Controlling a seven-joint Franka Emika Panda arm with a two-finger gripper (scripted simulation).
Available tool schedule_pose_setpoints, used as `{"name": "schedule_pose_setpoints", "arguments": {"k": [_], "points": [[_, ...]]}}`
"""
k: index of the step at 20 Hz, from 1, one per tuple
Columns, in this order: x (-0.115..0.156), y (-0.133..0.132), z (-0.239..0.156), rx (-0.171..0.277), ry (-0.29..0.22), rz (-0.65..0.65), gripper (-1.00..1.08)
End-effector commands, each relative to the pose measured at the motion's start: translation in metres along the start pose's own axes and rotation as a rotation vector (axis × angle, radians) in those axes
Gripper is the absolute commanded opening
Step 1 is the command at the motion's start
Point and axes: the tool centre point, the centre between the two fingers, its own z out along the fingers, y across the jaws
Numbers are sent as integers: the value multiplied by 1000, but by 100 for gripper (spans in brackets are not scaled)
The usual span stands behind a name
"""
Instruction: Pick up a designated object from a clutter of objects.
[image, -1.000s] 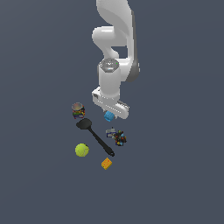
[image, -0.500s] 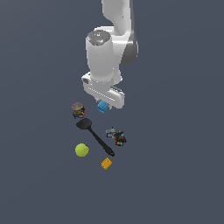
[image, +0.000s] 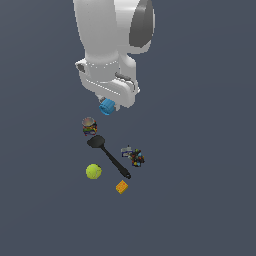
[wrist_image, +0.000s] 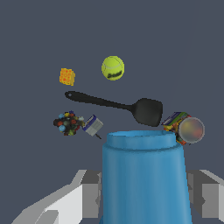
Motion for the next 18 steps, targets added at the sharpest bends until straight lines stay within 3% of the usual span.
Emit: {"name": "schedule_pose_setpoints", "arguments": {"k": [1, 10, 18], "points": [[7, 5, -25, 0, 0, 0, -100], [32, 20, -104, -1, 0, 0, -100], [46, 26, -145, -1, 1, 0, -100]]}}
